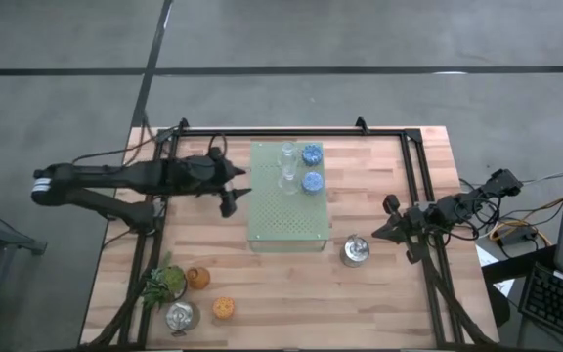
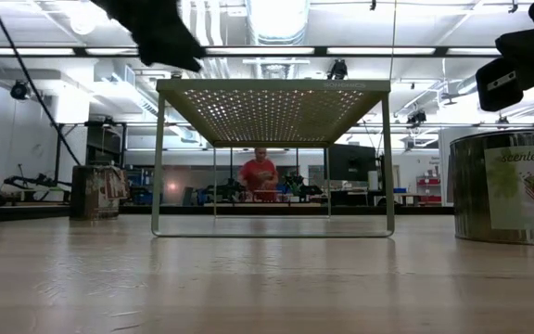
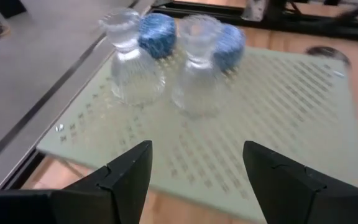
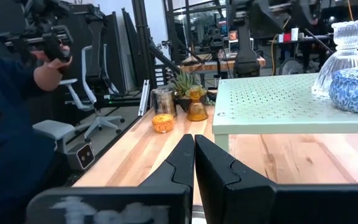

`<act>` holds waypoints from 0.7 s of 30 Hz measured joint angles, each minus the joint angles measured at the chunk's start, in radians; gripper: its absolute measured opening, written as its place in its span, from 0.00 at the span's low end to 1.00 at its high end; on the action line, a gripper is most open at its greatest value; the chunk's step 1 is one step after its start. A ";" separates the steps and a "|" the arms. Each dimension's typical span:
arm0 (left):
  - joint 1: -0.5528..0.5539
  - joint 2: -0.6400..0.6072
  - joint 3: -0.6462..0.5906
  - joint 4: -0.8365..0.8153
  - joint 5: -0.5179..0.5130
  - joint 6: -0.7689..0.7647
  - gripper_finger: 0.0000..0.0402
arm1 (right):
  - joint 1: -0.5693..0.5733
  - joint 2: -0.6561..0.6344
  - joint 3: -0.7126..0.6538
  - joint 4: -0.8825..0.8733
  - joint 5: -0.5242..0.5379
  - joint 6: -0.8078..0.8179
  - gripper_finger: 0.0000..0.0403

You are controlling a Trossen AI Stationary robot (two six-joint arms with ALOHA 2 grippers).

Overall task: Pick & Place candle stick holders
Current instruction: Put the yellow patterned scented candle on the shelf aligned with the other light blue scented candle

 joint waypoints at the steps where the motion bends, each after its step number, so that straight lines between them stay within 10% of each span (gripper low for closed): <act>1: -0.016 -0.022 0.000 -0.030 0.001 0.000 0.63 | 0.000 0.000 0.000 0.000 0.000 0.000 0.02; 21: -0.679 0.038 -0.001 -0.182 -0.088 -0.441 0.69 | 0.000 0.000 0.000 0.000 0.000 0.000 0.02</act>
